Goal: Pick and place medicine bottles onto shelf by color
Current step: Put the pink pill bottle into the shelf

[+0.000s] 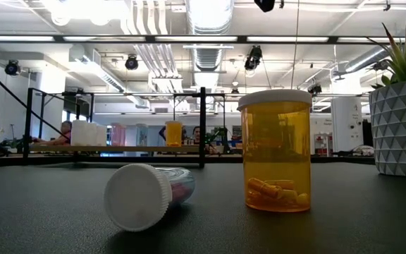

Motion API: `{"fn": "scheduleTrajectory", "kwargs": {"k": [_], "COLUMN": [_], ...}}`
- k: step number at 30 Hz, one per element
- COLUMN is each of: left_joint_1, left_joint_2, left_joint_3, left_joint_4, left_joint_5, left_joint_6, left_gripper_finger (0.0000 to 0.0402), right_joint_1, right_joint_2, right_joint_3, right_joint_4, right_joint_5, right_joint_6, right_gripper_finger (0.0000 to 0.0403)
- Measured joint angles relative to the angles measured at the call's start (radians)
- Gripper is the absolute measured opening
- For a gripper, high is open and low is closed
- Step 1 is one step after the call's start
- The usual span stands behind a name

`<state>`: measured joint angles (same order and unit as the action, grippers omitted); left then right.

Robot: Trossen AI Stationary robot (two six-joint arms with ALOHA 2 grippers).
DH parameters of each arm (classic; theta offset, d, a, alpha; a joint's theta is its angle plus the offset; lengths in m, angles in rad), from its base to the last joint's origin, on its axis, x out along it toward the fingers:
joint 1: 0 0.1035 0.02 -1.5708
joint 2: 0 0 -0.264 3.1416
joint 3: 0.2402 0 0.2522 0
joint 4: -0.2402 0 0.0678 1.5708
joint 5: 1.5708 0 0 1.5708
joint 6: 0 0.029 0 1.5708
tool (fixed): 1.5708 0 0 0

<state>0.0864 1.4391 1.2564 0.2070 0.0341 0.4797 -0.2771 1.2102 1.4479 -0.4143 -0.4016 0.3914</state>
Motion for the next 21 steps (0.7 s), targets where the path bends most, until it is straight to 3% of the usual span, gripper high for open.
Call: {"fn": "scheduleTrajectory", "kwargs": {"k": [15,21], "left_joint_1": [-0.005,-0.003], "left_joint_2": [0.007,0.0], "left_joint_3": [-0.004,-0.003], "left_joint_4": [-0.025,-0.009], "left_joint_5": [-0.029,-0.101], "left_joint_6": [-0.002,-0.002], "left_gripper_finger": [0.0234,0.0234], "right_joint_1": [-0.002,0.0], "right_joint_2": [-0.028,-0.037], "right_joint_3": [0.001,0.0], "right_joint_4": [0.083,0.075], "right_joint_5": [0.042,0.036], "right_joint_6": [-0.012,-0.009], "right_gripper_finger": [0.0098,0.0098]}}
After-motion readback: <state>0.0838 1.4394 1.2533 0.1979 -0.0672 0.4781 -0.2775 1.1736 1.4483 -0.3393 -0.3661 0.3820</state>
